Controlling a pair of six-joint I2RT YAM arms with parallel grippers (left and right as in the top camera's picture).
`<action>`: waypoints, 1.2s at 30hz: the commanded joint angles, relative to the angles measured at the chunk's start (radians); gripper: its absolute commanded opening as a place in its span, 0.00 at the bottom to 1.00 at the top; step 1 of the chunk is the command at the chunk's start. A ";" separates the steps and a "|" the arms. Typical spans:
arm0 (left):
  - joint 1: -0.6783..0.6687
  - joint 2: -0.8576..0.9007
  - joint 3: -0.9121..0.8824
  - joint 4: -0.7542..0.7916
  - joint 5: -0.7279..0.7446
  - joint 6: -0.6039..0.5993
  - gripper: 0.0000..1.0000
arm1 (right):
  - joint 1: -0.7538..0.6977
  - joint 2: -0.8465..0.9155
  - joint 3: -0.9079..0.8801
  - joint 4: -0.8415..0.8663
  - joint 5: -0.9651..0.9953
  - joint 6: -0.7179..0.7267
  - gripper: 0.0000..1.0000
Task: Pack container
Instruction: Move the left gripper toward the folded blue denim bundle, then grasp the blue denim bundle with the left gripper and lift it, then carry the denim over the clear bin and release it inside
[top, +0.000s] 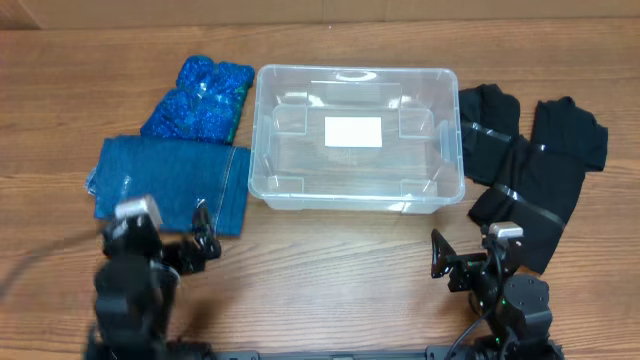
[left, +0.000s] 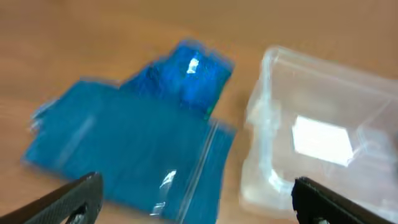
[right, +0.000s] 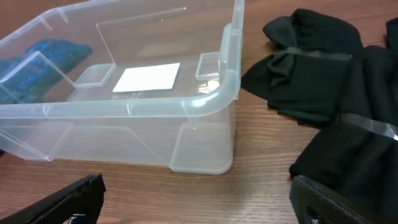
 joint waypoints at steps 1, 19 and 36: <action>0.009 0.353 0.356 -0.101 -0.032 0.265 1.00 | -0.004 -0.003 -0.012 -0.001 -0.006 0.007 1.00; 0.780 1.669 0.900 -0.241 0.682 0.657 1.00 | -0.004 -0.003 -0.012 -0.001 -0.006 0.007 1.00; 0.663 1.342 1.414 -0.661 1.007 0.231 0.04 | -0.004 -0.003 -0.012 -0.001 -0.006 0.007 1.00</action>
